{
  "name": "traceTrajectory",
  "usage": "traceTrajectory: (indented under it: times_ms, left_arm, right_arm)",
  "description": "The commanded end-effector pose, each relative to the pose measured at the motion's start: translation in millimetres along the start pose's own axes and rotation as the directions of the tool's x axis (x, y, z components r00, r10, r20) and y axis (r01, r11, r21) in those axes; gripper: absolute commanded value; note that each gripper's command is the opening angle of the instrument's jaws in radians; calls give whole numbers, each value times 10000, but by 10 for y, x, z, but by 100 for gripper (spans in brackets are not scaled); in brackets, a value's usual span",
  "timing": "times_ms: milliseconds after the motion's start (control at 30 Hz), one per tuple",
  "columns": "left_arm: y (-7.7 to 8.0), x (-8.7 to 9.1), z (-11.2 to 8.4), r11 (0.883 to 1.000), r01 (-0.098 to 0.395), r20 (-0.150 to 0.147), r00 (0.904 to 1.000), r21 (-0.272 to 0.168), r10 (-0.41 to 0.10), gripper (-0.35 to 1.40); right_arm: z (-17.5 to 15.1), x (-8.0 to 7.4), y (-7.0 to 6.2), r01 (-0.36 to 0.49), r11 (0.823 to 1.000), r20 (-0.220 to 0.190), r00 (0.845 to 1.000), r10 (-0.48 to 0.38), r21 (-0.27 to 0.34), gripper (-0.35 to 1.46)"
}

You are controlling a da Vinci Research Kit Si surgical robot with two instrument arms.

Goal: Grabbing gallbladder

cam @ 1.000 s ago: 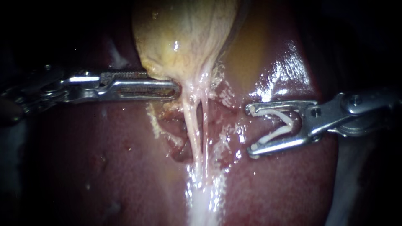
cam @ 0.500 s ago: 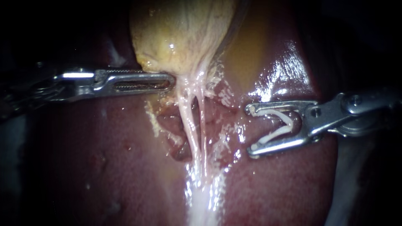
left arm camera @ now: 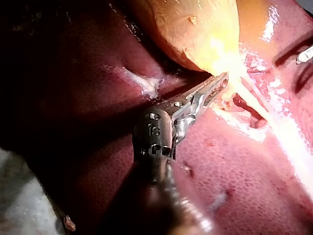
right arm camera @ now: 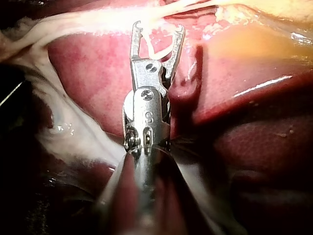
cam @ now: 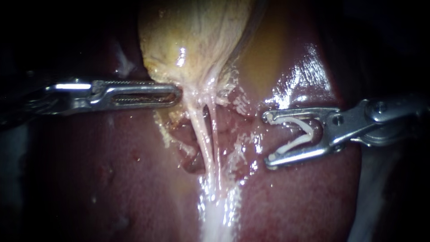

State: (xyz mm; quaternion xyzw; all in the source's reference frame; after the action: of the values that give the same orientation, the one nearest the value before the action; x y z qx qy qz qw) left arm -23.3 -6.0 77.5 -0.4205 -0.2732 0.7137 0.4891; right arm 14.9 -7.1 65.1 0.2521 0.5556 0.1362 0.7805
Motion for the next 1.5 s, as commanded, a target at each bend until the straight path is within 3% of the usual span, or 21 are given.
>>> traceTrajectory:
  times_ms: [33, 500, 867, 1500]
  left_arm:
    - [2, 1, -2, 10000, -92, -4, 10000, 1, 92, -35]
    - [27, 20, -27, 9988, -478, 67, 9988, -98, 479, -35]
    - [38, 35, -43, 9980, -617, 77, 9981, -104, 618, -35]
    - [39, 35, -45, 9981, -614, 64, 9981, -77, 614, -35]
  right_arm:
    - [0, 0, 0, -1, 10000, -2, 10000, 1, -5, 50]
    - [0, 0, 1, -2, 10000, -2, 10000, 2, -8, 50]
    - [0, 0, 1, -3, 10000, -2, 10000, 3, -9, 50]
    - [0, -1, 1, -3, 10000, -2, 10000, 3, -10, 50]
